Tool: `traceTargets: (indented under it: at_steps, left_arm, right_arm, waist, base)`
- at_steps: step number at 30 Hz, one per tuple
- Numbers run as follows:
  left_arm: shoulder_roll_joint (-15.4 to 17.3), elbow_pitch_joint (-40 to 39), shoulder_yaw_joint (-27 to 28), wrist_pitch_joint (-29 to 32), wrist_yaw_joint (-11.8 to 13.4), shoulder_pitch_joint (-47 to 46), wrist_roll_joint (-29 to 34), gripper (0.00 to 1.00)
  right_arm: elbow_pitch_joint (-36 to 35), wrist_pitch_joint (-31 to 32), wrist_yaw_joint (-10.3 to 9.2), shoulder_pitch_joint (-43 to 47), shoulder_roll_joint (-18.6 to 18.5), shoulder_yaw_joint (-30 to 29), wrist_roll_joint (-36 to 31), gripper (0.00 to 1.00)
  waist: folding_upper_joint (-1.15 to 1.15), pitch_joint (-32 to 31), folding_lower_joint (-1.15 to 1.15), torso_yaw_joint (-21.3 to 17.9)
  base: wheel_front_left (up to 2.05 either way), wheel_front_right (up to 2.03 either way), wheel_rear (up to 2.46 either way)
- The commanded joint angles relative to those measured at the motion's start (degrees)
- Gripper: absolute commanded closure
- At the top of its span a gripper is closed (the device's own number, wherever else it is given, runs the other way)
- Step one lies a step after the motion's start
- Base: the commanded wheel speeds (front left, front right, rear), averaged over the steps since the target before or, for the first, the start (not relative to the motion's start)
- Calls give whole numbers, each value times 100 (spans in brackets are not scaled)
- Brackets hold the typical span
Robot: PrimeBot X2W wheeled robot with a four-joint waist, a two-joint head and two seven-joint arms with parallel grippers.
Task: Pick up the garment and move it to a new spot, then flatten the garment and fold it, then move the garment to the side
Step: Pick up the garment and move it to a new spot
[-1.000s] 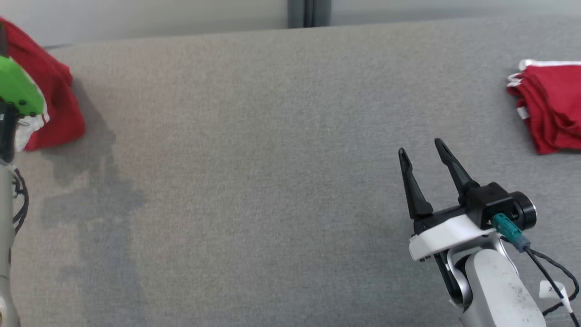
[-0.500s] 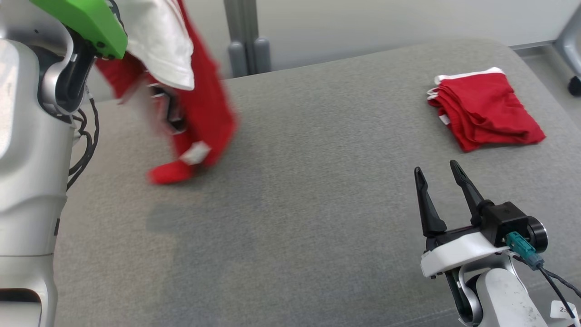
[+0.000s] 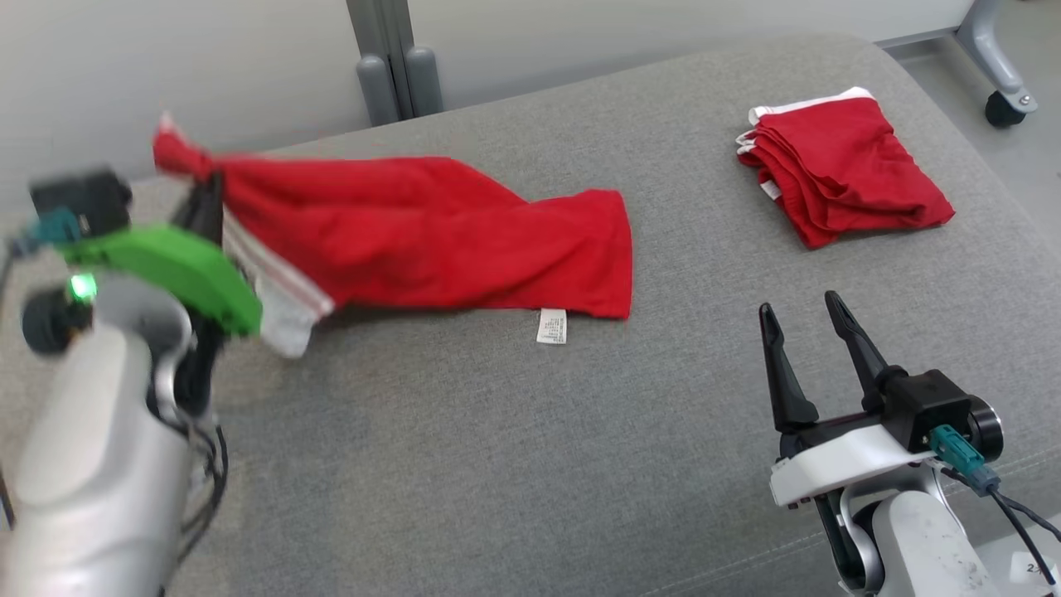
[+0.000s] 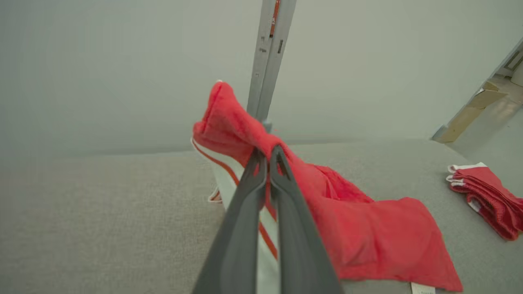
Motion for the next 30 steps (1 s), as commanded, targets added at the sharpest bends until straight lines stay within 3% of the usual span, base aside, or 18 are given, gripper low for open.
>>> traceTargets:
  at_steps: [1,6,7,8,9,10,21,26,30]
  left_arm:
    - [-29,150,63,-158,58,227,-50,100]
    - [-153,919,159,-657,236,801,-84,100]
    - [-174,1024,165,-745,235,832,-78,81]
    - [-215,1130,168,-855,232,870,-83,53]
    - [-247,1200,169,-935,211,888,-87,6]
    - [-278,1292,185,-1026,192,890,-107,0]
    - [-302,1452,-123,-1824,-110,540,335,0]
    - [-295,1188,-149,-1924,-205,664,443,0]
    - [-297,724,-145,-1967,-142,1067,638,0]
  right_arm:
    - [-17,-16,-8,-79,-2,19,38,0]
    - [17,-16,-8,-190,-2,80,43,0]
    - [22,-16,-8,-204,-3,82,45,0]
    - [30,-17,-8,-209,-3,79,42,0]
    - [39,-17,-8,-212,-2,83,39,0]
    - [55,-17,-8,-217,-2,82,32,0]
    - [226,-17,-8,-316,-3,85,-87,0]
    - [320,-17,-8,-317,-3,57,-169,0]
    - [376,-17,-8,-220,-3,21,-196,0]
  waist:
    - [0,92,0,25]
    - [0,212,0,69]
    - [0,231,0,81]
    - [0,249,0,99]
    - [0,260,0,112]
    - [0,271,0,130]
    - [0,121,0,303]
    - [0,-95,0,396]
    - [0,-266,0,478]
  base:
    - [0,0,0]
    - [0,0,0]
    - [0,0,0]
    - [0,0,0]
    - [0,0,0]
    - [0,0,0]
    - [0,0,0]
    - [0,0,0]
    - [0,0,0]
